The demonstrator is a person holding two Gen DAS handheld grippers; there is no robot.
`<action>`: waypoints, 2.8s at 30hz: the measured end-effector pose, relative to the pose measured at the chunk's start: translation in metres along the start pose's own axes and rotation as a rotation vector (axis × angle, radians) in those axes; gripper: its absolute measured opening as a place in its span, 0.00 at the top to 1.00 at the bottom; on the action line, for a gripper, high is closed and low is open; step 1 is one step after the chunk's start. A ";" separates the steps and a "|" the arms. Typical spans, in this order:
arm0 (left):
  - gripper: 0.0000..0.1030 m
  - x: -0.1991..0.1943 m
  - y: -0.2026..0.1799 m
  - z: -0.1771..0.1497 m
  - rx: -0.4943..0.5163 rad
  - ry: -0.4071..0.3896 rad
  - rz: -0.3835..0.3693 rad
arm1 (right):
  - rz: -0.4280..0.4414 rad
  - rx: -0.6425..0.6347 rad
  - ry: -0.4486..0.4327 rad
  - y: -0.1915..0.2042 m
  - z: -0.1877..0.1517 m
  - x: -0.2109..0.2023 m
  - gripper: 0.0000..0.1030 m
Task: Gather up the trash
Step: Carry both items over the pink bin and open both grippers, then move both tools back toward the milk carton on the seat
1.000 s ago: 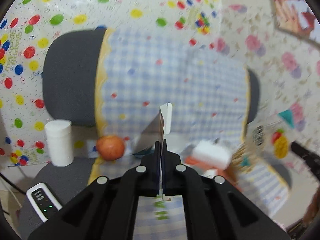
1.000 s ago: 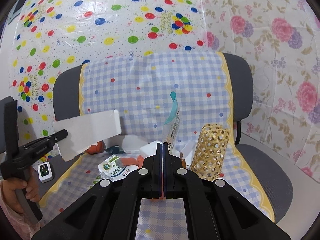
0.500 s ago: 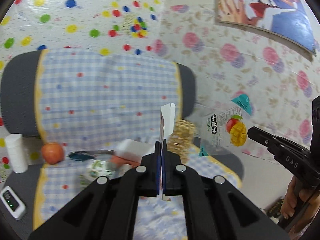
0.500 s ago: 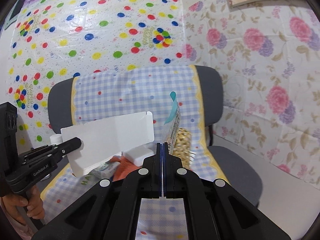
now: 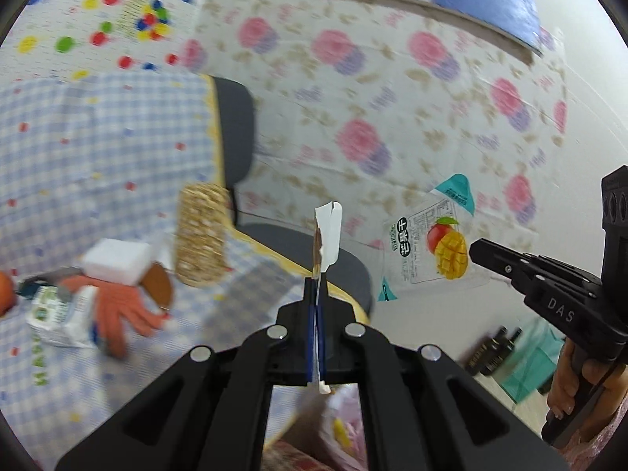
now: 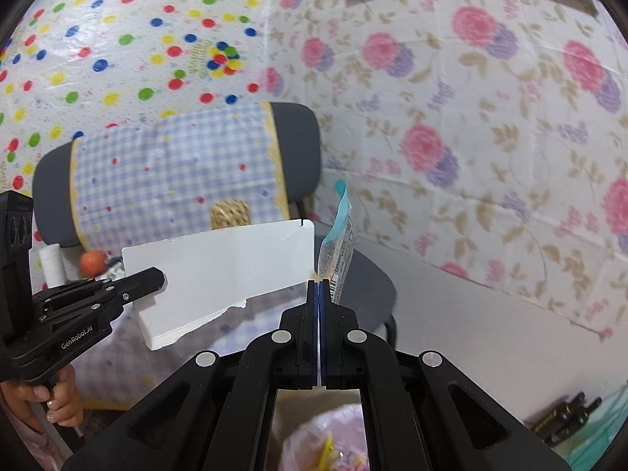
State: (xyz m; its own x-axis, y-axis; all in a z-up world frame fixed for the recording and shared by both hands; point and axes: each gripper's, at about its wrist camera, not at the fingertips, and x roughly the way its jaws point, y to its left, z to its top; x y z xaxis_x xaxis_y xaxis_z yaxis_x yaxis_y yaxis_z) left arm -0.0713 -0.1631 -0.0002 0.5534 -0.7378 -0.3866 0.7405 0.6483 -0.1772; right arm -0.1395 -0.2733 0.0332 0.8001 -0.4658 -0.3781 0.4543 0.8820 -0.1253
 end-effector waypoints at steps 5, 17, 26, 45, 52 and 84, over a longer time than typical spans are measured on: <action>1.00 0.025 -0.024 -0.023 0.020 0.099 -0.078 | -0.051 0.025 0.063 -0.019 -0.024 -0.008 0.99; 1.00 0.068 -0.057 -0.058 0.081 0.285 -0.132 | -0.102 0.126 0.214 -0.055 -0.074 -0.002 0.99; 0.95 0.088 -0.072 -0.061 0.092 0.344 -0.166 | -0.106 0.160 0.292 -0.067 -0.093 0.015 0.94; 0.63 0.053 -0.002 -0.015 0.011 0.176 0.072 | -0.031 0.135 0.134 -0.043 -0.027 0.027 0.79; 0.60 0.036 0.041 -0.008 -0.044 0.149 0.177 | 0.024 0.096 0.092 -0.011 0.001 0.043 0.79; 0.48 0.015 0.195 -0.036 -0.241 0.242 0.534 | 0.309 -0.062 0.109 0.132 0.039 0.158 0.58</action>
State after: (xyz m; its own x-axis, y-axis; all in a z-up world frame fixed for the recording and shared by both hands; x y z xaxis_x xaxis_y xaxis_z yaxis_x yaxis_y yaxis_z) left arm 0.0682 -0.0412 -0.0733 0.6999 -0.2556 -0.6669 0.2637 0.9603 -0.0912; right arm 0.0623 -0.2328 -0.0070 0.8481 -0.1680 -0.5026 0.1693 0.9846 -0.0434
